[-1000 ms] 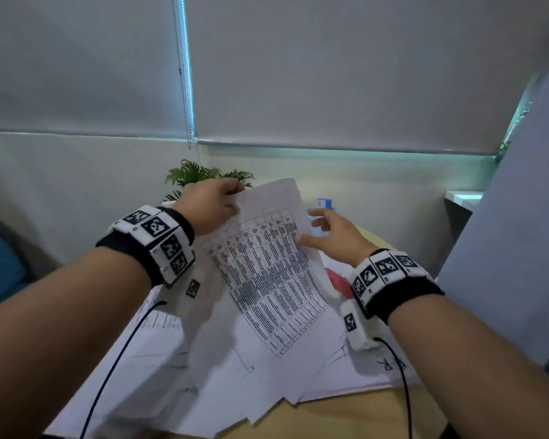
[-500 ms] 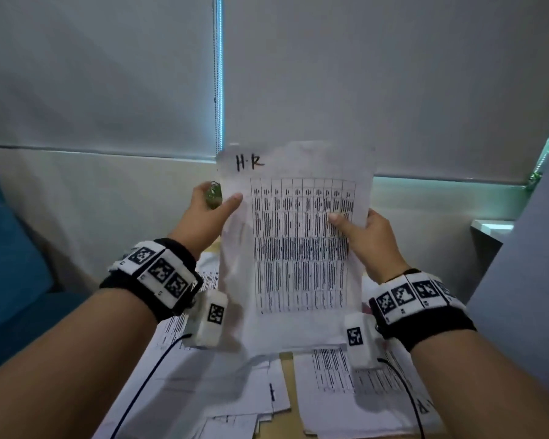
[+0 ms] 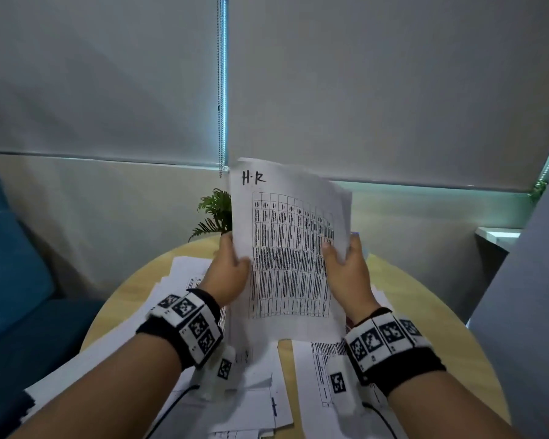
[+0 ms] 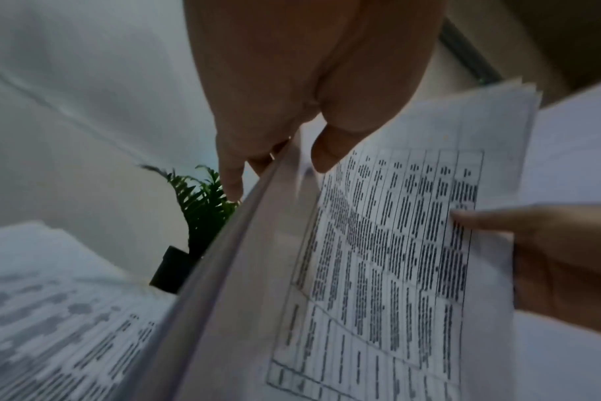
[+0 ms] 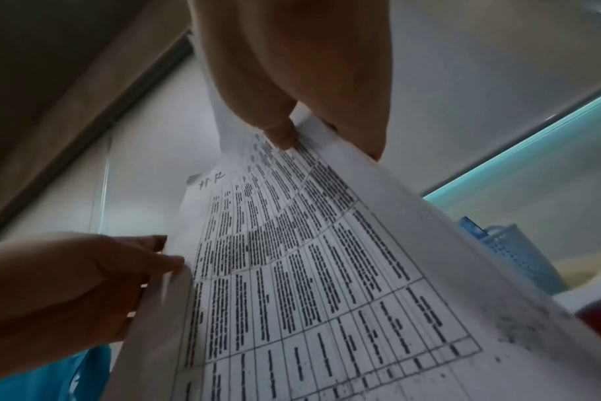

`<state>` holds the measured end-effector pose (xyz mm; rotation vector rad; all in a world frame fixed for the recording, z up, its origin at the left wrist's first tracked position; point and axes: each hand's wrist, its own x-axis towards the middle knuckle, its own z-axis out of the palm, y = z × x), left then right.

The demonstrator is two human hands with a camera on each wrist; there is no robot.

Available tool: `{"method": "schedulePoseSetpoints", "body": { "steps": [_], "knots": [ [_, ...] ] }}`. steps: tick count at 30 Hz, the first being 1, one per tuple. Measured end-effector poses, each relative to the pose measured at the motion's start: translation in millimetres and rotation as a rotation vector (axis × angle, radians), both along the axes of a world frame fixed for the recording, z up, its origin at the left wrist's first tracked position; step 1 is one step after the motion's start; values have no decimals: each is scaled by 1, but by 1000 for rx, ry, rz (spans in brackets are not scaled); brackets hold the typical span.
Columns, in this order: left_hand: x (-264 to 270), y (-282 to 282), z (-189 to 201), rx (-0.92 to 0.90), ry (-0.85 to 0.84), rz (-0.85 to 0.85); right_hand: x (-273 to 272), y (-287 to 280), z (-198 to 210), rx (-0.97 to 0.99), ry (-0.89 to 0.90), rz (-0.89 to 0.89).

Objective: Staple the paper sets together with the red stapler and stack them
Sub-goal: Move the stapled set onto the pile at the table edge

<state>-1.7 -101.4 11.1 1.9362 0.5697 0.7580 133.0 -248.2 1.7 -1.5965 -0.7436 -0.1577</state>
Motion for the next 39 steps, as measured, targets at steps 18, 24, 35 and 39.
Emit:
{"method": "schedulePoseSetpoints", "body": {
  "steps": [18,24,35,39],
  "knots": [
    [-12,14,58,830,192,130,7,-24,60,-301,-391,-96],
    [-15,21,25,842,316,200,-5,-22,10,-52,70,41],
    [-37,64,-3,-194,-217,241,12,-28,-20,86,249,75],
    [-30,60,-26,-108,-47,261,12,-25,-33,29,225,-7]
  ]
}}
